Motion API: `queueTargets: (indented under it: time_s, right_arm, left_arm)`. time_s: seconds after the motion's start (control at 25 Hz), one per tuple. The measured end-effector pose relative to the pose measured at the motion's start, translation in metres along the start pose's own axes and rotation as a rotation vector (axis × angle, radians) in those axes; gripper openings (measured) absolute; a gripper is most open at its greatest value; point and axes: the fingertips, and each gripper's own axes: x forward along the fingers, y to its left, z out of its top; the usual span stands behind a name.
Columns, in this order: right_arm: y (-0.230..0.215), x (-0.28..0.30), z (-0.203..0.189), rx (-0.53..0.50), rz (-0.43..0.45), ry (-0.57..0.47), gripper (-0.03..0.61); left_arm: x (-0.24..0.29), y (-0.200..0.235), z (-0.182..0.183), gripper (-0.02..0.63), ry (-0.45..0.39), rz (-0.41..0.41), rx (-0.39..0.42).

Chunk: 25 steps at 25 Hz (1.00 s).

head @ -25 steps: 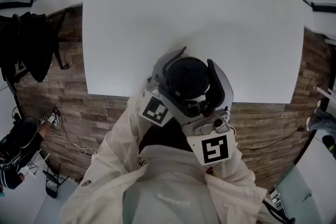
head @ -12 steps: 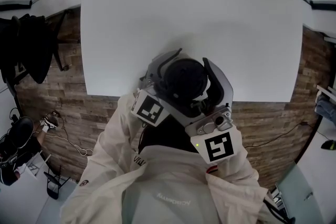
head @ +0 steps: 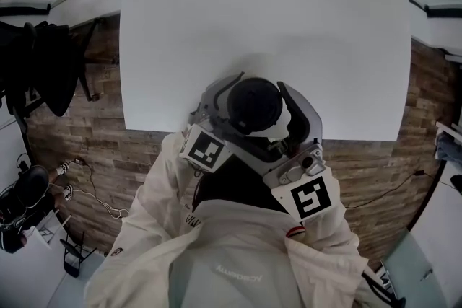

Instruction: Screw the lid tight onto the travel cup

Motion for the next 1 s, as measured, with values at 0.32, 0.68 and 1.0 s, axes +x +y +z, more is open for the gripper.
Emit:
queueTargets:
  time_s: [0.32, 0.68, 1.0]
  right_arm:
    - [-0.031, -0.05, 0.064, 0.125, -0.126, -0.08, 0.441]
    - [-0.071, -0.127, 0.126, 0.108, -0.401, -0.072, 0.136]
    - [-0.072, -0.149, 0.139, 0.107, -0.483, -0.052, 0.021]
  left_arm:
    - [-0.083, 0.027, 0.02, 0.407, 0.023, 0.143, -0.078]
    - [-0.16, 0.059, 0.162, 0.121, -0.178, 0.431, -0.2]
    - [-0.157, 0.049, 0.228, 0.008, -0.188, 0.569, -0.104]
